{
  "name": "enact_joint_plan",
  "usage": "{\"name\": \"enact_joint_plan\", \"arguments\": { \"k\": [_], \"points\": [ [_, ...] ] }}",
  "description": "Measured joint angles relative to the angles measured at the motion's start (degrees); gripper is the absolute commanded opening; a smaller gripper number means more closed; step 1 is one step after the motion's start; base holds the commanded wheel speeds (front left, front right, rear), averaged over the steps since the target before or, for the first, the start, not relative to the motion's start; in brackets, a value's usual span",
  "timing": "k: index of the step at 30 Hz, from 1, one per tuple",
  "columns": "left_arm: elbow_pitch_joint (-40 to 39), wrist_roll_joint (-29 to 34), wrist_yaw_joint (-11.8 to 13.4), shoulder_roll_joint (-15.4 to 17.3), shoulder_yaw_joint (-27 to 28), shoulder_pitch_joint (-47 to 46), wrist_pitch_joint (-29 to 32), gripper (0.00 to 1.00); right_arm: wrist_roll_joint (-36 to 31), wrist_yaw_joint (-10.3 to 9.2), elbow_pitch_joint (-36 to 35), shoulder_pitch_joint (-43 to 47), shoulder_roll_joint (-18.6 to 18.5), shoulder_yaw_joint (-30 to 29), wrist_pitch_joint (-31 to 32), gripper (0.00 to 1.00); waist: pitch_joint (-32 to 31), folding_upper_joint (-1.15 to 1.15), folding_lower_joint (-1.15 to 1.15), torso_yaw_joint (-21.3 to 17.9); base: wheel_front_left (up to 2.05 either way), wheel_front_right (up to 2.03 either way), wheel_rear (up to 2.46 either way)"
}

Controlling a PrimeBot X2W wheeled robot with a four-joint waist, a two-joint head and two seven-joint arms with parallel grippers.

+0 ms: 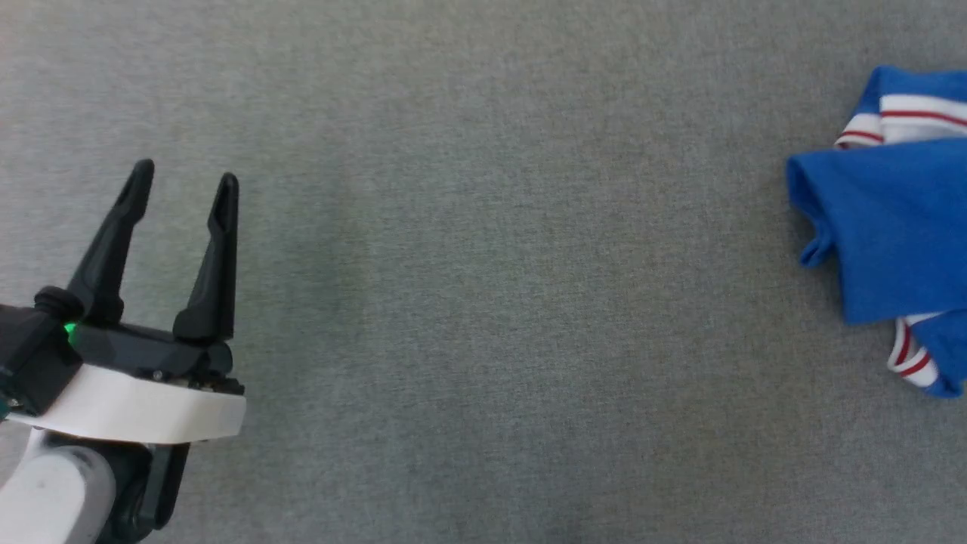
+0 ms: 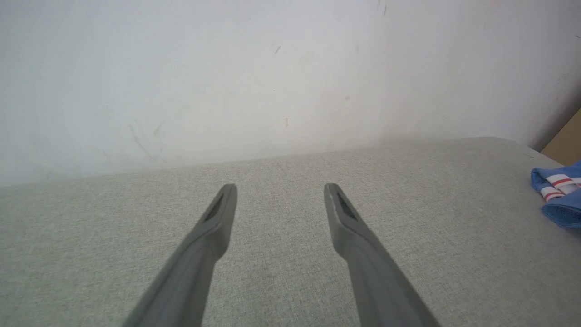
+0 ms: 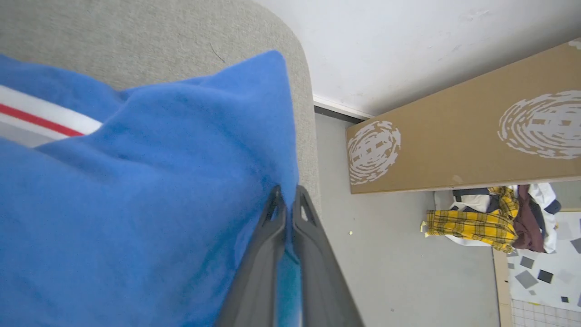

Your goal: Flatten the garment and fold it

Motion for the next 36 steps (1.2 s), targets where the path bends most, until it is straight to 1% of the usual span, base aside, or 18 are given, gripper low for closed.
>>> {"name": "enact_joint_plan", "arguments": {
  "k": [3,8,12,13,14,15,20,21,24,27,28,32,36],
  "points": [
    [-0.4,0.9,0.3,0.3,0.2,-0.8,-0.3,1.0,-1.2,0.01,2.7,-0.9,-1.6,-0.1,-2.5,0.0,2.0,0.0,0.0,-0.9,0.0,0.0,0.0],
    [-1.6,1.6,0.5,-0.3,0.5,-2.2,-2.7,1.0,-3.8,0.02,6.3,-1.2,-2.6,-0.8,-5.7,0.0,4.9,0.0,0.0,-1.8,0.0,0.0,0.0],
    [-2.2,3.8,-0.3,0.2,0.3,-3.0,-4.3,1.0,-5.3,0.05,8.5,-1.5,-3.4,-1.8,-7.9,0.0,6.7,0.0,-0.01,-2.0,0.0,0.0,0.0],
    [-2.3,4.1,-0.3,0.2,0.2,-3.0,-4.4,1.0,-5.3,0.05,9.0,-1.6,-3.4,-2.1,-8.4,0.03,7.0,0.0,-0.01,-2.0,0.0,0.0,0.0],
    [-2.3,4.4,-0.3,0.1,0.1,-3.2,-4.9,1.0,-5.7,0.05,9.8,-2.0,-3.3,-2.3,-9.5,0.49,7.5,0.0,-0.01,-1.9,0.0,0.0,0.0],
    [-2.3,4.4,-0.3,0.1,0.1,-3.4,-5.1,1.0,-5.9,0.05,10.1,-2.1,-3.3,-2.3,-10.2,1.0,7.7,0.0,-0.01,-1.8,0.0,0.0,0.0],
    [-1.4,4.6,-0.3,-0.5,0.1,-3.8,-5.8,1.0,-6.3,0.05,12.1,-3.8,-2.8,-1.6,-12.2,1.0,7.8,0.0,-0.01,-1.3,0.0,0.0,0.0],
    [-1.3,4.5,-0.4,-1.1,0.1,-3.9,-6.1,1.0,-6.3,0.05,12.5,-4.0,-2.6,-1.5,-12.5,1.0,7.5,0.0,-0.01,-1.3,0.0,0.0,0.0],
    [-0.9,3.4,-1.7,-3.2,0.2,-3.9,-6.9,1.0,-6.4,0.05,13.2,-4.3,-1.9,-1.4,-13.6,1.0,6.4,0.0,-0.01,-1.2,0.0,0.0,0.0],
    [0.7,2.0,-2.0,-4.8,0.6,-3.6,-7.3,1.0,-6.4,0.04,13.5,-4.2,-0.8,-1.5,-15.5,1.0,4.7,0.0,-0.02,-1.0,0.0,0.0,0.0],
    [1.1,1.7,-2.4,-5.3,0.6,-3.3,-7.4,1.0,-6.3,0.05,13.4,-4.2,-0.3,-1.5,-16.2,1.0,4.1,0.0,-0.02,-0.9,0.0,0.0,0.0],
    [3.8,0.5,-3.1,-7.8,1.4,-1.1,-7.8,1.0,-5.8,0.04,11.7,-2.6,3.7,-2.6,-20.3,1.0,1.0,0.0,-0.02,-0.6,0.0,0.0,0.0],
    [6.8,0.7,-2.9,-8.5,1.2,2.1,-7.8,1.0,-4.8,0.05,7.9,2.2,10.8,-2.6,-25.4,1.0,-2.5,0.0,-0.02,-0.1,0.0,0.0,0.0]
  ]
}}
